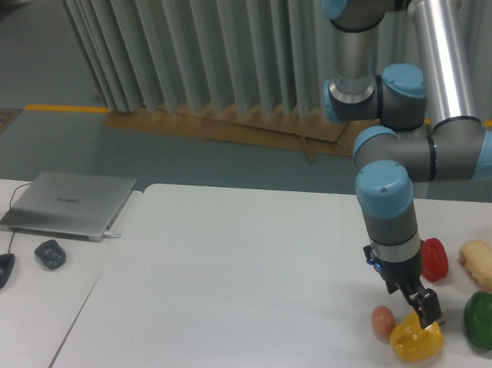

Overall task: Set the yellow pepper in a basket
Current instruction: 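Lower the gripper down onto the yellow bell pepper, then close the gripper around the yellow pepper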

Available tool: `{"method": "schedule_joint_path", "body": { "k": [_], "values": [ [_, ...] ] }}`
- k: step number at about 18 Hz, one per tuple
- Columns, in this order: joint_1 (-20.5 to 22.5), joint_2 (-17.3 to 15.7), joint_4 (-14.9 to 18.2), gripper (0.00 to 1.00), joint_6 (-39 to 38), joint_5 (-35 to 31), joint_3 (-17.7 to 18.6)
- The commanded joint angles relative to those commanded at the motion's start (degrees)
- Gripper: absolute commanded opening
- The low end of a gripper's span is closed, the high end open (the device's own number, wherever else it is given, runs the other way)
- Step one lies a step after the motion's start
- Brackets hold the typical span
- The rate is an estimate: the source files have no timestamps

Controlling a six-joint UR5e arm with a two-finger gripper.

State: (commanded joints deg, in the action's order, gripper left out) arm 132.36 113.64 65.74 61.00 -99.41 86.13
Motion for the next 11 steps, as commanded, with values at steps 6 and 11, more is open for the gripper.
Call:
{"method": "schedule_joint_path", "body": {
  "k": [6, 11],
  "values": [
    [1.9, 0.4, -0.3, 1.00, -1.0, 0.4, -0.7],
    [1.9, 1.9, -1.6, 1.00, -1.5, 0.4, -0.9]
  ]
}}
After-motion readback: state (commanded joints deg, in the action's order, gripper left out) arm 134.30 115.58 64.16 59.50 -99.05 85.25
